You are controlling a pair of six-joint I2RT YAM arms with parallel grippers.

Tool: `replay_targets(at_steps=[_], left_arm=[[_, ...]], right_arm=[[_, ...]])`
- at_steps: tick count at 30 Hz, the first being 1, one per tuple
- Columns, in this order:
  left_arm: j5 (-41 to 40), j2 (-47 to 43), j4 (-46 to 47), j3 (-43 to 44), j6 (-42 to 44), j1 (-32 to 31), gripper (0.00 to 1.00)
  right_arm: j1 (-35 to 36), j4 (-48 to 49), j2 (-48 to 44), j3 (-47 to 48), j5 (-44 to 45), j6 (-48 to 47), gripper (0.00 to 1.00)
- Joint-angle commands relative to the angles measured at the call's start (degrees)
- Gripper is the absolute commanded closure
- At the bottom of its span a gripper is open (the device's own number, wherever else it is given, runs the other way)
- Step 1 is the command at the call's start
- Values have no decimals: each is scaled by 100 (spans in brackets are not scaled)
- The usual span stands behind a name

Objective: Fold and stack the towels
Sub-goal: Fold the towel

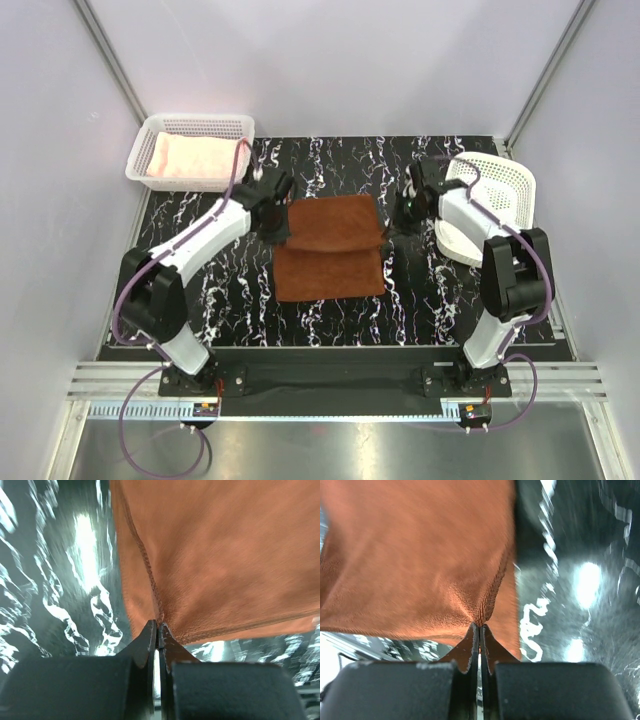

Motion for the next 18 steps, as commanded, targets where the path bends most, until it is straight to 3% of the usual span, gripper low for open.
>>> replay_targets(at_steps=[1,7,13,18], left_arm=[[-610,-138,-496,1083,163,-13,100],[-672,-358,-568,813,286,-30,100],[-488,-990,12,-637,58,-153,100],[-57,-1053,750,-1604,-144,-276,100]], right_arm=[[44,-423,-316,808,138,-23,100],[70,-241,-571,99,50,-207,100],[132,496,-993,-957,-300,100,100],[352,796,-801,-1424,-205,161,100]])
